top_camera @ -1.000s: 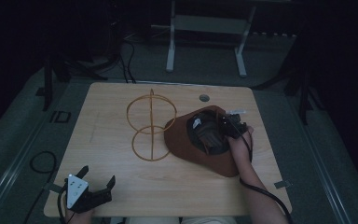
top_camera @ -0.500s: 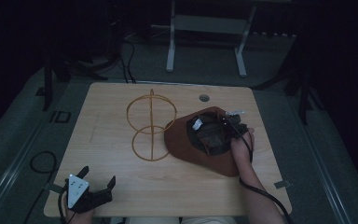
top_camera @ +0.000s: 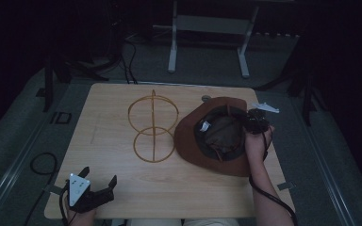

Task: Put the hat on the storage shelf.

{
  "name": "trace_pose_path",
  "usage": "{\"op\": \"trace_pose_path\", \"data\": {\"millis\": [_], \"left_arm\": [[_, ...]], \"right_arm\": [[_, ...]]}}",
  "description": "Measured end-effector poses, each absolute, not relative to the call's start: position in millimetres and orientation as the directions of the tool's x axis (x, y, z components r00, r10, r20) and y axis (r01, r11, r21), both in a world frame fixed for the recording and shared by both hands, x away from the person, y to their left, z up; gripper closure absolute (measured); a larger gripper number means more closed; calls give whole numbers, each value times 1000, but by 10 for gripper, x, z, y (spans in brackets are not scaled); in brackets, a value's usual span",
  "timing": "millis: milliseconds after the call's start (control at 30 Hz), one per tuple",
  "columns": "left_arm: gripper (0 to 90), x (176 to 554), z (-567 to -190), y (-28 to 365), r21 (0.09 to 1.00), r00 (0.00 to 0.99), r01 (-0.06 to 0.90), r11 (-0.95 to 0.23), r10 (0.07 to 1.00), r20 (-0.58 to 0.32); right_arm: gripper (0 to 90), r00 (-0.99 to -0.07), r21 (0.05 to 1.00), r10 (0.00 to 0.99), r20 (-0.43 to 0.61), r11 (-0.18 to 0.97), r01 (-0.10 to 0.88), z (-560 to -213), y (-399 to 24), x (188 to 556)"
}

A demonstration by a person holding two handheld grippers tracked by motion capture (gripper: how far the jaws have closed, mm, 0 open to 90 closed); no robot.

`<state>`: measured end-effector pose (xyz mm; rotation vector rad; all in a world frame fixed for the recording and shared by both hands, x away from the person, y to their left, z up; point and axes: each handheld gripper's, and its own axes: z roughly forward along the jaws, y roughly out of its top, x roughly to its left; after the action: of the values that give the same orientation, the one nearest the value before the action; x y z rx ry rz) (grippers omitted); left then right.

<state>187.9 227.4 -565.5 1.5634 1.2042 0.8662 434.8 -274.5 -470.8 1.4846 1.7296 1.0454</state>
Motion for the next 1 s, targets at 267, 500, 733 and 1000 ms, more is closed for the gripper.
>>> {"op": "trace_pose_path", "data": {"millis": [267,500,733,1000], "left_arm": [[12,1931,-5559,2021,937,354,330,-117,935,-8],[12,2032,-5429,1691,929,460,331,-165,888,-7],[12,2111,-5206,1374,927,533,306,-217,846,22],[12,2285,-4910,940,920,629,263,-291,775,65]], "right_arm": [[845,-182,908,977,109,-23,419,-4420,-2900,4064],[845,-204,916,973,109,-19,400,-4345,-2981,3830],[844,-230,920,968,103,-5,392,-4327,-3002,3663],[844,-244,925,965,93,7,381,-4348,-2968,3540]]}}
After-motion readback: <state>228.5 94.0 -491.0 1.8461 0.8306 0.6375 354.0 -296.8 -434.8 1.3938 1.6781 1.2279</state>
